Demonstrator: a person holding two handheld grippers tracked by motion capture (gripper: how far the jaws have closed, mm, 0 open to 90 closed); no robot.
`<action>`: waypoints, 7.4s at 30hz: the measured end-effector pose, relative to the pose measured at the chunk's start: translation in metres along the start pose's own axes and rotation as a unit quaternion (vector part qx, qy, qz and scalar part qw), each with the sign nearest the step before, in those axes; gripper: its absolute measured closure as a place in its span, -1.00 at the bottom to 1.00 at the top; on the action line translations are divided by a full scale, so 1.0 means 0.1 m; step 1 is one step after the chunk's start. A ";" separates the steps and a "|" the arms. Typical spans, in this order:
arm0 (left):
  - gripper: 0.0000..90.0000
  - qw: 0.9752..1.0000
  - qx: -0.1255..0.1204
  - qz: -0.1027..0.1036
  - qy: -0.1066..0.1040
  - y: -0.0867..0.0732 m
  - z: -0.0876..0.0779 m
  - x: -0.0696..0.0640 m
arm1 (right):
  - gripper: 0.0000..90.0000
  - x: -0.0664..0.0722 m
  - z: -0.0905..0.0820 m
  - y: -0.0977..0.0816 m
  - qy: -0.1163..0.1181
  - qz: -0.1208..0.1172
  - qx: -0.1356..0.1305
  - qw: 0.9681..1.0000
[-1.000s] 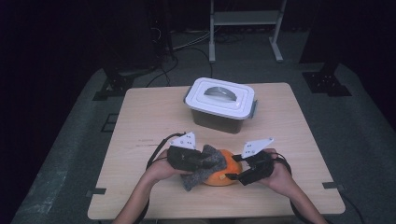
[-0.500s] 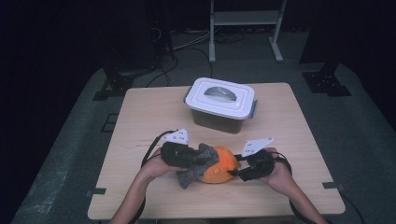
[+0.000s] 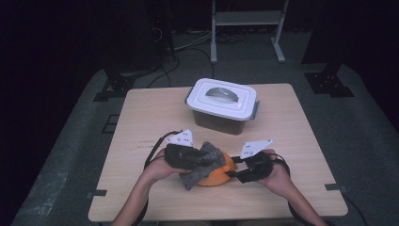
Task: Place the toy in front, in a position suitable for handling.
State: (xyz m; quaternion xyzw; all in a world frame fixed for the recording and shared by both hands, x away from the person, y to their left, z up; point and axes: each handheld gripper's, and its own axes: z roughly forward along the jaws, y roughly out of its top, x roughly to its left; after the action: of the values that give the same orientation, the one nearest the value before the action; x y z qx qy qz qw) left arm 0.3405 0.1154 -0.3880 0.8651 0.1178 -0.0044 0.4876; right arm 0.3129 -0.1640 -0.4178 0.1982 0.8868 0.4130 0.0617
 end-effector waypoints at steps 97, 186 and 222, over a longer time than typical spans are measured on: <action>0.51 0.999 0.034 -0.023 -0.002 -0.20 -0.01 0.16 | -0.42 0.00 0.01 -0.08 0.035 0.006 0.018 0.999; 0.56 0.998 0.016 -0.048 -0.025 -0.33 0.00 0.24 | -0.22 -0.09 -0.06 -0.13 0.046 0.019 0.020 0.999; 0.53 0.999 0.032 0.023 -0.012 0.02 0.10 -0.06 | 0.02 0.07 -0.09 0.06 0.001 -0.020 0.017 1.000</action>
State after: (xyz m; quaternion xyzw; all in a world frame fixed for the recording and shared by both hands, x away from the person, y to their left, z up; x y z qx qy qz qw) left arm 0.3358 0.1044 -0.3906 0.8826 0.0921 -0.0070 0.4610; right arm 0.3058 -0.1641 -0.4066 0.1811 0.8977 0.3963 0.0661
